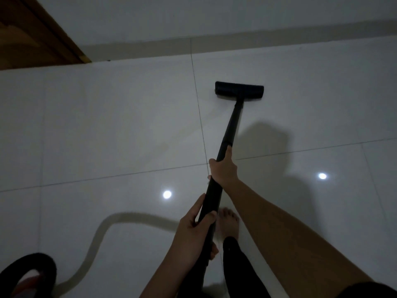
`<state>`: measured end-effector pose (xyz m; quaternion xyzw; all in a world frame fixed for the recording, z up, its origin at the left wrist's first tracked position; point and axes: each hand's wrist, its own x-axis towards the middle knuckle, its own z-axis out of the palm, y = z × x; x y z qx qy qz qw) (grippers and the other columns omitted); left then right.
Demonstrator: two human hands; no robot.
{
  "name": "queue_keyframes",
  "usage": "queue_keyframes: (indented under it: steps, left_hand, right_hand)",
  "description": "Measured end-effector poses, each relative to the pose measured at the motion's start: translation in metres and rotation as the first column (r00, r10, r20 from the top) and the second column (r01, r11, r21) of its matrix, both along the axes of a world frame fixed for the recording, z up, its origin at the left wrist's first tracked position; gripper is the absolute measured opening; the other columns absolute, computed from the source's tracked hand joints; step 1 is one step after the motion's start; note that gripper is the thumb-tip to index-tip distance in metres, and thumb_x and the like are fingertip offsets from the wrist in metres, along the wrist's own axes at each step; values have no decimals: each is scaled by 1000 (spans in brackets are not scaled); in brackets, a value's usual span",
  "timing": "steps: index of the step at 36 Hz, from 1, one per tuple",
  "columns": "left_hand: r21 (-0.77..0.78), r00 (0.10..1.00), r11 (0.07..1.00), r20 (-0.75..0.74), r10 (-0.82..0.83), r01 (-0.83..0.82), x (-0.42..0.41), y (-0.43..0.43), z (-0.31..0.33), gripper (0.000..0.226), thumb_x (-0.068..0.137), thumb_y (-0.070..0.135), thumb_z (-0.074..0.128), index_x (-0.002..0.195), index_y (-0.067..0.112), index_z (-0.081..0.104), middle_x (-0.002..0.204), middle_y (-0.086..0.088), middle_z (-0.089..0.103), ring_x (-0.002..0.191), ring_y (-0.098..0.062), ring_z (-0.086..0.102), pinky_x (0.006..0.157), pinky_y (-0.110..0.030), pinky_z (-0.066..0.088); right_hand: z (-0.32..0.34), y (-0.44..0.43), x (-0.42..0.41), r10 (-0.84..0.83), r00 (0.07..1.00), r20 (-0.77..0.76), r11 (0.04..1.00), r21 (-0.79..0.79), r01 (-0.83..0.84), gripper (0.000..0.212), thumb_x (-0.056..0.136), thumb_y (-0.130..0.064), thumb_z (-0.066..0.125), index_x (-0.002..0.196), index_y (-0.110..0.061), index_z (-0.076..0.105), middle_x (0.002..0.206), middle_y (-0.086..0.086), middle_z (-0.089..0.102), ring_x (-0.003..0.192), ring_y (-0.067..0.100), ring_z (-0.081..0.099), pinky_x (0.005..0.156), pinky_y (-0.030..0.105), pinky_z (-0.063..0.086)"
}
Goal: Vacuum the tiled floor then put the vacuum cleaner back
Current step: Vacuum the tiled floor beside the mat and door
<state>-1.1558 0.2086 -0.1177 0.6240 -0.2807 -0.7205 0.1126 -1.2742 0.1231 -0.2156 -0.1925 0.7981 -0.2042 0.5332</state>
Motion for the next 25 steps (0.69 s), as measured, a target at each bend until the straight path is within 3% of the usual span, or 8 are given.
queue_keyframes:
  steps: [7,9,15,19,25]
  left_hand:
    - [21,999,999,-2,-33,33,60,74,27,44,93,16,52,123,47,44,75,-16,59,38,-22,51,40,-23,46]
    - [17,999,999,20,-49,49,79,90,31,46,93,16,53,125,46,41,73,-13,63,36,-18,53,38,-20,44]
    - [40,997,998,55,-49,47,122,125,30,51,92,16,54,134,42,39,67,-8,66,43,-20,55,45,-24,45]
    - [34,998,999,57,-8,6,132,135,28,49,92,16,54,129,46,41,62,-5,66,40,-18,55,47,-26,44]
    - [47,994,999,103,-25,21,126,128,18,53,92,19,55,139,37,37,75,-5,69,45,-15,58,50,-26,47]
  right_hand:
    - [14,83,62,-64,997,52,997,45,61,77,94,-15,45,152,-30,-3,106,18,57,53,18,57,51,27,52]
    - [17,101,81,-62,996,64,997,56,59,77,94,-15,45,152,-30,-3,102,15,56,54,18,58,55,29,54]
    - [23,136,126,-72,992,100,996,64,66,77,95,-13,45,152,-30,-3,118,19,55,55,19,57,68,38,59]
    - [19,142,141,-41,994,101,997,72,34,77,95,-14,45,152,-30,-4,114,18,56,54,18,56,66,38,59]
    - [10,131,137,-11,995,95,994,112,1,76,95,-15,44,152,-32,-4,118,21,57,54,18,57,67,37,59]
